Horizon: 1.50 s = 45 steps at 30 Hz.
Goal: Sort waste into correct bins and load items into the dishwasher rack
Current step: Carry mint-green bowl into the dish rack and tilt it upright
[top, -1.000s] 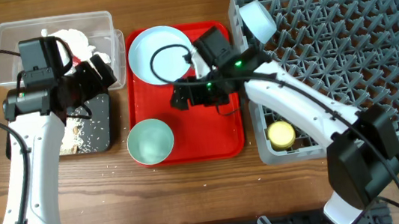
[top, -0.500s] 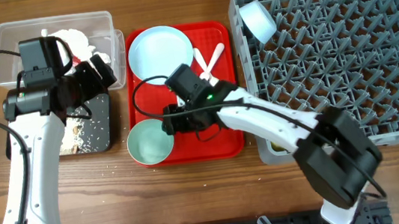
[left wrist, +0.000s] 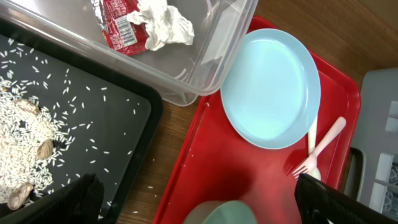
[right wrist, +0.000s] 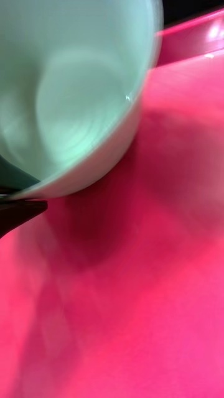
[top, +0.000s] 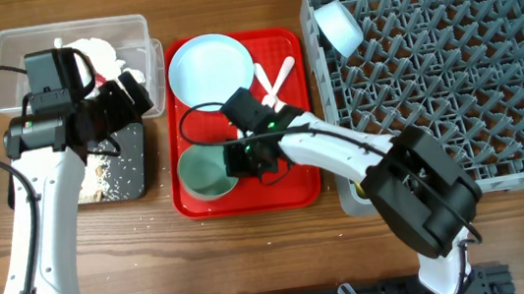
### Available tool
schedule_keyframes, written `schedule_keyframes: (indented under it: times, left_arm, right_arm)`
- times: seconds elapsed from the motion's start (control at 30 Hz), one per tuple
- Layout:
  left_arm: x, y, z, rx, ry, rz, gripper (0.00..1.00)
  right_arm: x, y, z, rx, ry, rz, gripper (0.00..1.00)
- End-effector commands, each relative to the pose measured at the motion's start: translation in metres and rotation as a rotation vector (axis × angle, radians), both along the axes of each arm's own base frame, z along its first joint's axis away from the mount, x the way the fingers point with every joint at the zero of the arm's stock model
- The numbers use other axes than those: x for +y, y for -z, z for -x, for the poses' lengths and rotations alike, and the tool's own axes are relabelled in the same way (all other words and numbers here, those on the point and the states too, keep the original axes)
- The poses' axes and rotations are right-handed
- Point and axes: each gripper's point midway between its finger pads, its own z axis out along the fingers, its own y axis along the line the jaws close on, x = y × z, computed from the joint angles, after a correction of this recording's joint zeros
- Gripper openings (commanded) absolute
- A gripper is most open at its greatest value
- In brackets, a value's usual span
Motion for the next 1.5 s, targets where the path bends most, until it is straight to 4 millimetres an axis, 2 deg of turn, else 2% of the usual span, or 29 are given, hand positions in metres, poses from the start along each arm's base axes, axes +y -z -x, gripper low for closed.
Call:
schedule_keyframes:
  times: [0.0, 0.03, 0.13, 0.17, 0.2, 0.3, 0.37, 0.5, 0.63, 0.9, 1.1, 1.3, 1.47]
  left_arm:
    - [0.001, -0.004, -0.003, -0.013, 0.004, -0.001, 1.0]
    - [0.001, -0.004, -0.003, -0.014, 0.004, -0.001, 1.0]
    - [0.001, -0.004, -0.003, -0.013, 0.004, -0.001, 1.0]
    - [0.001, -0.004, -0.003, -0.013, 0.004, -0.001, 1.0]
    - [0.001, -0.004, -0.003, -0.013, 0.004, -0.001, 1.0]
    - [0.001, -0.004, -0.003, -0.013, 0.004, -0.001, 1.0]
    - [0.001, -0.004, -0.003, -0.013, 0.004, -0.001, 1.0]
    - [0.001, -0.004, -0.003, -0.013, 0.004, -0.001, 1.0]
    - [0.001, -0.004, -0.003, -0.013, 0.004, -0.001, 1.0]
    - [0.001, -0.004, -0.003, -0.013, 0.004, -0.001, 1.0]
    - [0.001, -0.004, -0.003, -0.013, 0.004, -0.001, 1.0]
    - [0.001, -0.004, -0.003, -0.013, 0.004, -0.001, 1.0]
    - [0.001, -0.004, -0.003, -0.013, 0.004, -0.001, 1.0]
  right_arm:
    - [-0.025, -0.06, -0.041, -0.173, 0.027, -0.052, 0.04]
    - [-0.042, -0.082, -0.055, -0.251, 0.058, -0.036, 0.04]
    - [-0.089, -0.13, -0.08, -0.42, 0.147, 0.032, 0.04]
    - [-0.105, -0.143, -0.085, -0.462, 0.186, 0.062, 0.04]
    - [-0.13, -0.161, -0.09, -0.514, 0.249, 0.111, 0.04]
    - [-0.176, -0.19, -0.093, -0.62, 0.32, 0.228, 0.04]
    - [-0.205, -0.201, -0.089, -0.652, 0.383, 0.321, 0.04]
    - [-0.234, -0.198, -0.076, -0.637, 0.415, 0.47, 0.04]
    - [-0.266, -0.201, -0.075, -0.673, 0.474, 0.646, 0.04]
    - [-0.297, -0.218, -0.076, -0.745, 0.549, 0.819, 0.04]
    - [-0.299, -0.223, -0.08, -0.778, 0.475, 0.874, 0.04]
    - [-0.311, -0.233, -0.082, -0.812, 0.492, 0.967, 0.04]
    - [-0.33, -0.231, -0.089, -0.824, 0.505, 1.195, 0.04]
